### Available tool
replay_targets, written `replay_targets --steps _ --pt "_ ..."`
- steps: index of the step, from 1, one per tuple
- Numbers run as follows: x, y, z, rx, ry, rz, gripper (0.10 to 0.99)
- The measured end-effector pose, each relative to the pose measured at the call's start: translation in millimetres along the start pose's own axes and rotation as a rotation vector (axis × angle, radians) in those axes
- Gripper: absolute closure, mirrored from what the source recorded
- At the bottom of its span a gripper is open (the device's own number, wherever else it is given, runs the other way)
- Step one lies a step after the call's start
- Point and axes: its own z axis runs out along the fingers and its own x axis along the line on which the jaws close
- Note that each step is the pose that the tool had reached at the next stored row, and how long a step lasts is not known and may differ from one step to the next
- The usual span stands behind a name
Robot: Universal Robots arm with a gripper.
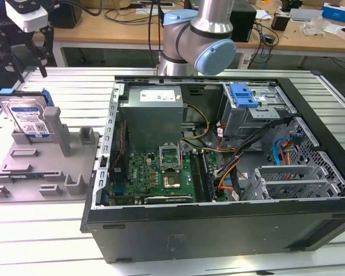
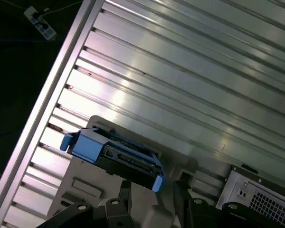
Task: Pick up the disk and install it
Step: 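Pick up the disk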
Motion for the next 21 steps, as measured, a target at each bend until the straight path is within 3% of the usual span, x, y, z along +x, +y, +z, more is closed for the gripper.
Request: replay_targets --steps 12,14,19,21 --pt "0.0 0.0 0.1 -0.003 0.0070 -0.247 0.604" --pt "0.0 0.0 0.0 -0.004 0.0094 -0.334 0.604" --pt "-0.1 -0.1 0.1 -0.005 0.0140 -0.470 0.604" --pt "-0.1 0.0 0.0 0.001 0.0204 -0.506 0.604"
